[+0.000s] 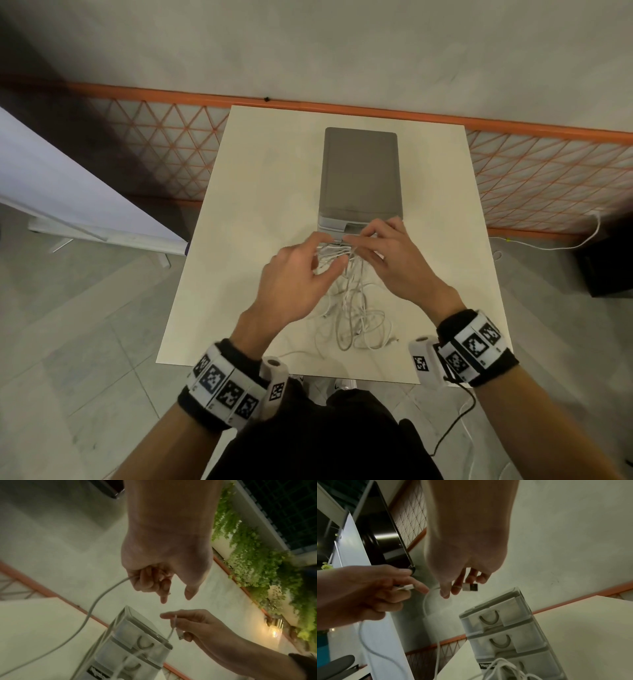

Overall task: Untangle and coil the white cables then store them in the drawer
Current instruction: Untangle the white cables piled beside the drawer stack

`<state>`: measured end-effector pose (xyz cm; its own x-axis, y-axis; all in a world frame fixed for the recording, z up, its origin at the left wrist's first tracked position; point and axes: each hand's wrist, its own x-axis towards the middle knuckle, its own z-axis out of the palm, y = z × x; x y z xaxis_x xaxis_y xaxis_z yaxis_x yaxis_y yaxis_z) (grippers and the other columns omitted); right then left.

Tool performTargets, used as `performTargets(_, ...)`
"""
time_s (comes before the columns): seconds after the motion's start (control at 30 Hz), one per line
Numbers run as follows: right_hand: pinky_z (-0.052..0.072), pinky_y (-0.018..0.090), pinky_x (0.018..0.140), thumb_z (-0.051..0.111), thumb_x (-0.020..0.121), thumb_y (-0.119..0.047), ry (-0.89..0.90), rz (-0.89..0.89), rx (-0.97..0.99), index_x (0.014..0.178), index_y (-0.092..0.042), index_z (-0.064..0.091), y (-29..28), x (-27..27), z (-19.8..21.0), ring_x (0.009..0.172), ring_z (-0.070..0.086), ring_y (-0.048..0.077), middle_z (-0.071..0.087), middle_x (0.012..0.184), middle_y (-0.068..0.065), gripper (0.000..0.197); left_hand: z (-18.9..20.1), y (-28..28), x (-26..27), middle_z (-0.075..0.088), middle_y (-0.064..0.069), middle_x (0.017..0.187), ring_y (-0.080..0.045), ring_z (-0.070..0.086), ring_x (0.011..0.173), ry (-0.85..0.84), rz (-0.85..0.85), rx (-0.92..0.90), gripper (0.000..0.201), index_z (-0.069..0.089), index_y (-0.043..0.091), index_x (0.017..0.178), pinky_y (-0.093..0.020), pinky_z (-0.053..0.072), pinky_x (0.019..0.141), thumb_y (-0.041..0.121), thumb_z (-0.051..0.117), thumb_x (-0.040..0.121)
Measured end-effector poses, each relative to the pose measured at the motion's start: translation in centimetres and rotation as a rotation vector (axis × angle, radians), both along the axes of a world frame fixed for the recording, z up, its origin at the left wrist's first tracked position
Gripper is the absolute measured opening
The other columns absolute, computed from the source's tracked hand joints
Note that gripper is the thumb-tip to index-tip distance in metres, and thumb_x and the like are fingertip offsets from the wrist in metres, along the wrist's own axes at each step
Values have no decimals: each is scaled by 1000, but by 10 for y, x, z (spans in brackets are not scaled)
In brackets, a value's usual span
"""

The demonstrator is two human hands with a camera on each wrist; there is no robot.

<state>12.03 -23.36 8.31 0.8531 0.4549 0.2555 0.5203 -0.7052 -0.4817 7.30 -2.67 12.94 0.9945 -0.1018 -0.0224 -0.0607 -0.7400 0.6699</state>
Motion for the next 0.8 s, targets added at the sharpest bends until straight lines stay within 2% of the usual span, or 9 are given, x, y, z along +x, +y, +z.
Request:
performTargets(0.07, 35, 17, 80, 58, 97, -14, 88, 30, 35, 125, -15, 68, 6, -8, 7, 90, 39, 10, 56, 98, -3, 29, -2, -5, 2, 45, 11, 53, -8, 44, 52, -5, -23, -223, 22, 62, 21, 108, -29, 39, 55, 40, 54, 99)
performTargets(0.17, 37, 9, 76, 56, 99, -11, 251, 51, 111, 127, -9, 65, 7, -28, 8, 81, 48, -1, 54, 97, -4, 30, 3, 8, -5, 42, 8, 56, -10, 34, 51, -36, 23, -454, 18, 63, 13, 95, -32, 31, 49, 20, 48, 104)
performTargets(0.23, 41, 13, 76, 59, 98, -13, 355, 60, 114, 126, -11, 65, 7, -46, 5, 80, 52, 0, 57, 96, -7, 29, 10, 25, -15, 40, -4, 60, -19, 31, 54, -64, 33, -558, 21, 62, 16, 92, -35, 27, 48, 20, 46, 103)
performTargets(0.27, 45, 16, 75, 61, 97, -15, 415, 74, 115, 124, -14, 66, 8, -57, 5, 81, 55, 2, 59, 95, -9, 27, 14, 34, -21, 38, -1, 59, -21, 29, 54, -78, 32, -605, 22, 62, 20, 90, -32, 25, 47, 23, 45, 102)
performTargets(0.37, 51, 24, 76, 61, 97, -21, 577, 177, 149, 113, -17, 66, 21, -87, 12, 83, 60, 6, 63, 94, -12, 17, 23, 59, -44, 36, 13, 55, -11, 27, 50, -55, 69, -715, 23, 64, 30, 83, -21, 23, 46, 32, 45, 95)
performTargets(0.57, 48, 20, 74, 58, 97, -18, 679, 458, 114, 106, -18, 66, 63, -113, 14, 77, 56, 2, 64, 94, -9, 12, 38, 93, -88, 36, 8, 53, -4, 28, 46, -9, 123, -872, 23, 67, 27, 79, -15, 23, 45, 27, 47, 90)
performTargets(0.63, 46, 21, 70, 58, 92, -14, 728, 490, 23, 97, -18, 64, 69, -121, -12, 72, 53, 3, 60, 86, -10, 8, 38, 94, -94, 35, 9, 53, -5, 26, 45, 17, 133, -906, 22, 67, 27, 80, -15, 22, 46, 27, 48, 90)
performTargets(0.7, 49, 30, 71, 55, 92, -15, 815, 484, -208, 91, -18, 61, 60, -126, -52, 73, 55, 10, 64, 85, -1, 7, 36, 86, -94, 37, 11, 53, -6, 26, 45, 40, 115, -910, 19, 66, 27, 81, -14, 23, 46, 27, 49, 90)
performTargets(0.8, 50, 40, 83, 48, 94, -13, 921, 354, -535, 113, -14, 63, 29, -129, -98, 100, 63, 28, 65, 110, 12, 24, 30, 64, -88, 35, 8, 51, -6, 27, 45, 86, 43, -913, 13, 62, 25, 86, -14, 24, 45, 25, 51, 92)
